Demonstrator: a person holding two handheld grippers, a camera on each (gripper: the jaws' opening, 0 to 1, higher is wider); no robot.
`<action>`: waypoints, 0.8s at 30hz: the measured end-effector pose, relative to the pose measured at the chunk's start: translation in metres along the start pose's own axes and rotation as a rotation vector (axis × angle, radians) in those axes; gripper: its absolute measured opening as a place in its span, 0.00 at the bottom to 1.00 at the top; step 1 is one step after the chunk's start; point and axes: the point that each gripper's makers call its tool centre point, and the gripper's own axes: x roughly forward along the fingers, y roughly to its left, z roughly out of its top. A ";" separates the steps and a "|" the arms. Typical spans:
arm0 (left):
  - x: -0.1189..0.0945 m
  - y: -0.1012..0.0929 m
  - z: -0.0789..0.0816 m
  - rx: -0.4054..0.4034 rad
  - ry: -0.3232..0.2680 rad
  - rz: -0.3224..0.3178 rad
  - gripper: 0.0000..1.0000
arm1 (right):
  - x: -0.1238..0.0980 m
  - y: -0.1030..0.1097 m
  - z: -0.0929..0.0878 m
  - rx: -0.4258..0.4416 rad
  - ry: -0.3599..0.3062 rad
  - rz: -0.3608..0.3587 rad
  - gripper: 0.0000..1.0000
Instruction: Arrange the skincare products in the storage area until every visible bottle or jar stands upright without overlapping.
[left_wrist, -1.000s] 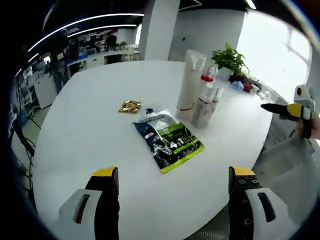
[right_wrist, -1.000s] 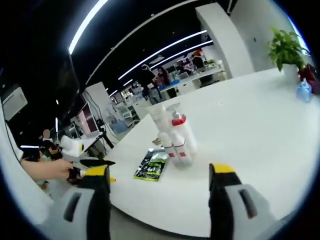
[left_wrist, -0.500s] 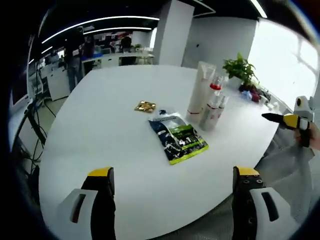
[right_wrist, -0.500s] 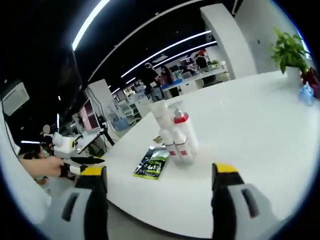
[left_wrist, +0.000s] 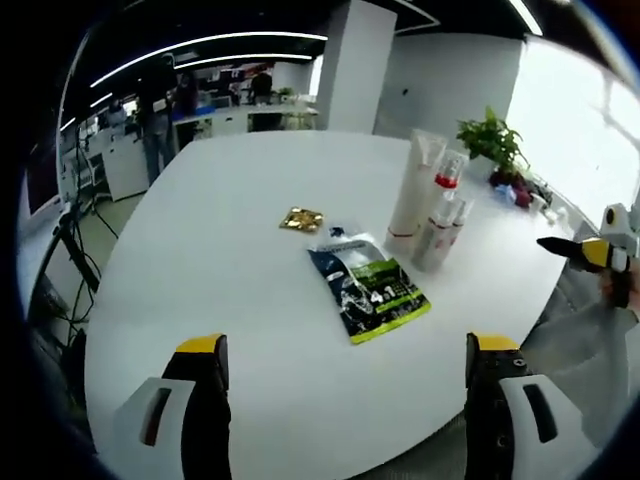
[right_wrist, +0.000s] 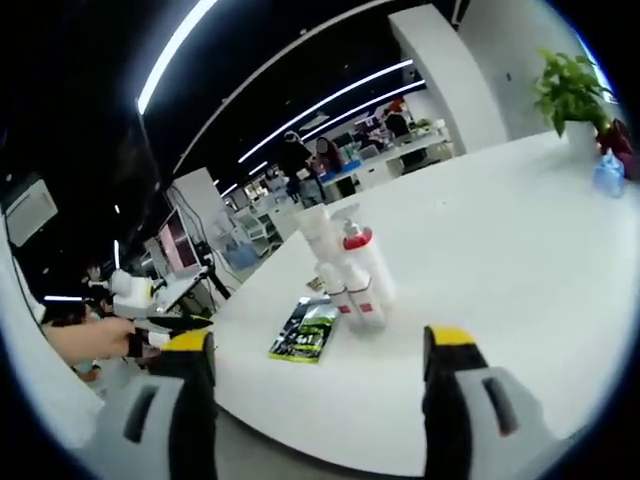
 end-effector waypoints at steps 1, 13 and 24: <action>0.003 0.001 0.002 -0.001 0.000 0.007 0.97 | 0.000 0.000 0.000 0.000 0.003 -0.001 0.86; 0.042 -0.003 0.018 0.034 0.055 0.004 0.93 | 0.001 -0.002 0.000 0.013 0.000 -0.006 0.84; 0.076 -0.002 0.030 0.063 0.107 -0.014 0.86 | 0.001 -0.006 0.001 0.026 -0.001 -0.021 0.82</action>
